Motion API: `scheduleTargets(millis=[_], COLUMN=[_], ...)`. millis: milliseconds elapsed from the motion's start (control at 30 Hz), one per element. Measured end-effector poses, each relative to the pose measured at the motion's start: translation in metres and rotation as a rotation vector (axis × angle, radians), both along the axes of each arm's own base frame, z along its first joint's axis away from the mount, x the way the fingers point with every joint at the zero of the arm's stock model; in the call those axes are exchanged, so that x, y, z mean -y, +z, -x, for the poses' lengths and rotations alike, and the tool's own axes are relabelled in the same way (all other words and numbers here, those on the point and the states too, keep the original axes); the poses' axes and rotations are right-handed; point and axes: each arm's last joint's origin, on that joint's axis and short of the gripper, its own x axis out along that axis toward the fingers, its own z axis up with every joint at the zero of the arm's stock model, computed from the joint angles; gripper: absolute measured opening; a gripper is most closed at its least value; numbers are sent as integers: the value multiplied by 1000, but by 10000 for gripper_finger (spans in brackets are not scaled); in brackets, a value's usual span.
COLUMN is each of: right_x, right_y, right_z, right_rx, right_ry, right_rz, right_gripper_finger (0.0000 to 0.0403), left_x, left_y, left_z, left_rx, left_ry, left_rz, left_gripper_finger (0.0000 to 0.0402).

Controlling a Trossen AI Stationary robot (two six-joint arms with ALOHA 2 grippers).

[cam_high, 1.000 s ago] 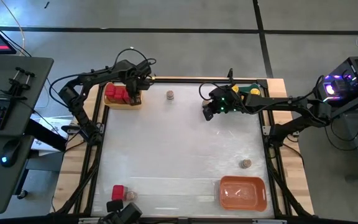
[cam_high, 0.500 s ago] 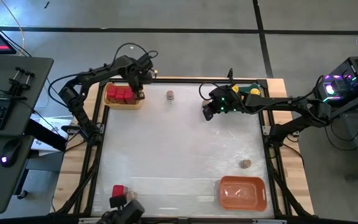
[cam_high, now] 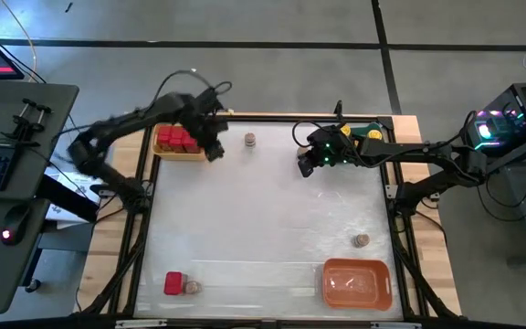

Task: Sort spices by type
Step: Stack the red seasoning can on the red seasoning can in the yellow bin

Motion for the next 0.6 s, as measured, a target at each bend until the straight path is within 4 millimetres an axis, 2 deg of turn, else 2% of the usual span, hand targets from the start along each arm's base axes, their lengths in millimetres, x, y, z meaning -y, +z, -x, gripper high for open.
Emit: scheduleTargets(millis=[167,367,500,600], right_x=[0,0,-2,-6], right_y=[0,0,2,2], right_z=[0,0,-2,-4], right_rx=[0,8,39,71], right_ry=[0,15,104,121], right_rz=[0,-7,-28,-114], right_gripper_finger=[0,0,1,7], left_x=[86,184,234,261], left_y=[7,-9,-19,-26], left_z=[15,49,63,69], left_rx=[-2,-50,-124,-172], left_ry=[69,241,224,175], left_rz=[-108,-22,49,53], left_gripper_finger=[0,0,0,0])
